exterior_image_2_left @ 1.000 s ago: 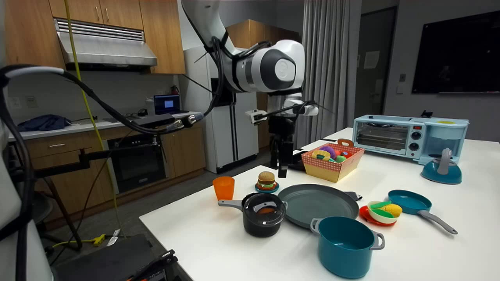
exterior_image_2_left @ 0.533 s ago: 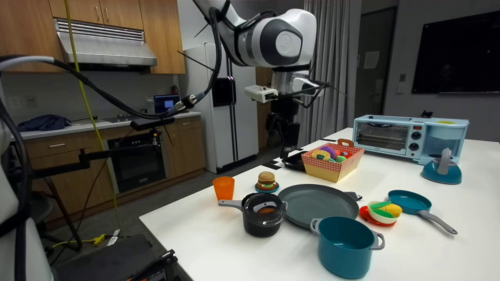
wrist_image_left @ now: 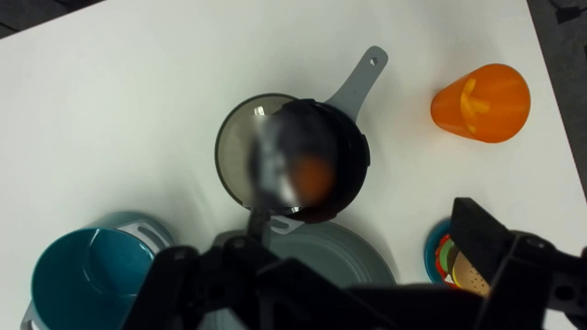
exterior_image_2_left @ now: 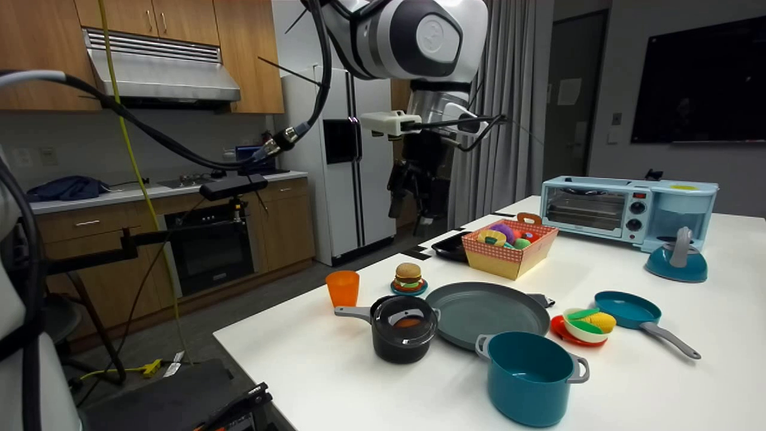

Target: Move the black lid to the blue pot then move it back to the black pot

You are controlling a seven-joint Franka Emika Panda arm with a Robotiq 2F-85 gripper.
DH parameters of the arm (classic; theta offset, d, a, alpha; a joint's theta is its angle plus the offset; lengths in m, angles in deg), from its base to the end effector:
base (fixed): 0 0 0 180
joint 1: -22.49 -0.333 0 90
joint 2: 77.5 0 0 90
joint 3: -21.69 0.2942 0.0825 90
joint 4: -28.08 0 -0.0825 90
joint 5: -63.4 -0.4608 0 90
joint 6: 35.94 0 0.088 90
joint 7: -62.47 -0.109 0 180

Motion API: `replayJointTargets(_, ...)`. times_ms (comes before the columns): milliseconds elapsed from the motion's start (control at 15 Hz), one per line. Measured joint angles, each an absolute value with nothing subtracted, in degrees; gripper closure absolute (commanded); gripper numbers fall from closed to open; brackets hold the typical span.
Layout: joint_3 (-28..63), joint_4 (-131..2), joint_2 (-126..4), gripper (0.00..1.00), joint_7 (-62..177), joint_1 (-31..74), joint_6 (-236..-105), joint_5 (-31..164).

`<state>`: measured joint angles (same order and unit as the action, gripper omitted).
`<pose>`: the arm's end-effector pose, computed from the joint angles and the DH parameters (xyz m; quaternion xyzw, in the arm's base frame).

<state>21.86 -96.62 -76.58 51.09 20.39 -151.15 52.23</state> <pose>0.5765 0.0347 0.3024 -0.9841 0.1278 0.0996 0.0726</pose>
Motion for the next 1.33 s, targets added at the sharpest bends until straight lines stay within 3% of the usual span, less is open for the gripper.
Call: replayJointTargets(1333,21.87,-106.32,-93.17,0.00,51.04,21.56,-140.40,58.53)
